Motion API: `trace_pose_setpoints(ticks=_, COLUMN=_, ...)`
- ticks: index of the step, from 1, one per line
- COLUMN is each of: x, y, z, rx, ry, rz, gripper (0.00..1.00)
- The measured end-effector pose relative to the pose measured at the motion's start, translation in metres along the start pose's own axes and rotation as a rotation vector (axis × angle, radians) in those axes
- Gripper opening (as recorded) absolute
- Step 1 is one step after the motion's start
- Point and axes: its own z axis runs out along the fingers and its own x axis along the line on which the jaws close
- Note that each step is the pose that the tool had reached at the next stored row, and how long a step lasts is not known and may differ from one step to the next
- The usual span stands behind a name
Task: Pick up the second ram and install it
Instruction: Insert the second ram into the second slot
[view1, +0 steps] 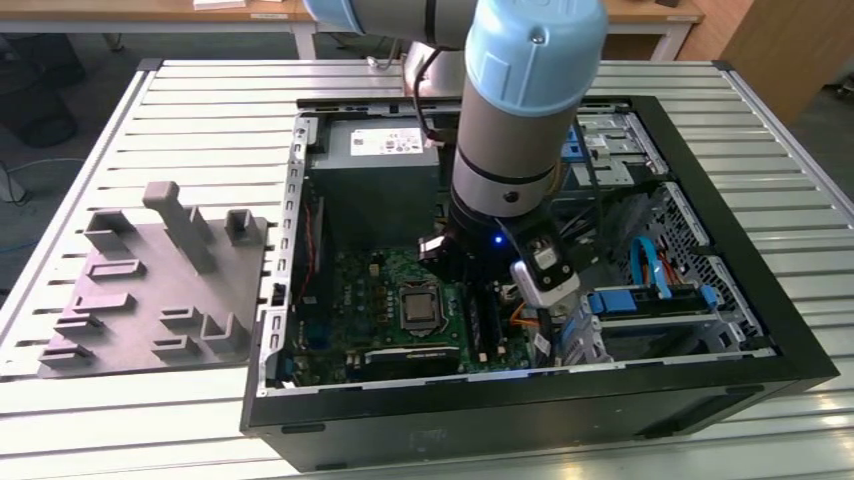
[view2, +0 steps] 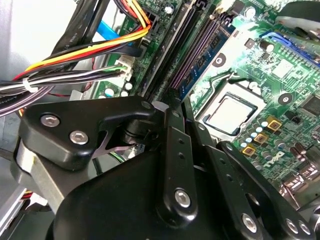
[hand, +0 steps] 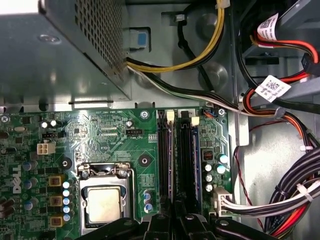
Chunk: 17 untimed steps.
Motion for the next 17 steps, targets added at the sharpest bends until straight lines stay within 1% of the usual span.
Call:
trace_pose_setpoints(ticks=5, x=0.0001, y=0.0006, z=0.0002, rx=-0.0005, ry=0.0, rz=-0.003, gripper=0.14)
trace_pose_setpoints(ticks=9, x=0.002, y=-0.0001, z=-0.0001, rx=-0.0013, ry=-0.002, rz=-0.006, gripper=0.14)
trace_pose_setpoints(ticks=13, x=0.004, y=-0.0008, z=-0.0017, rx=-0.0008, ry=-0.0039, rz=-0.011, gripper=0.14)
trace_pose_setpoints(ticks=17, x=0.0044, y=-0.0009, z=-0.0031, rx=-0.0009, ry=-0.0042, rz=-0.015, gripper=0.14)
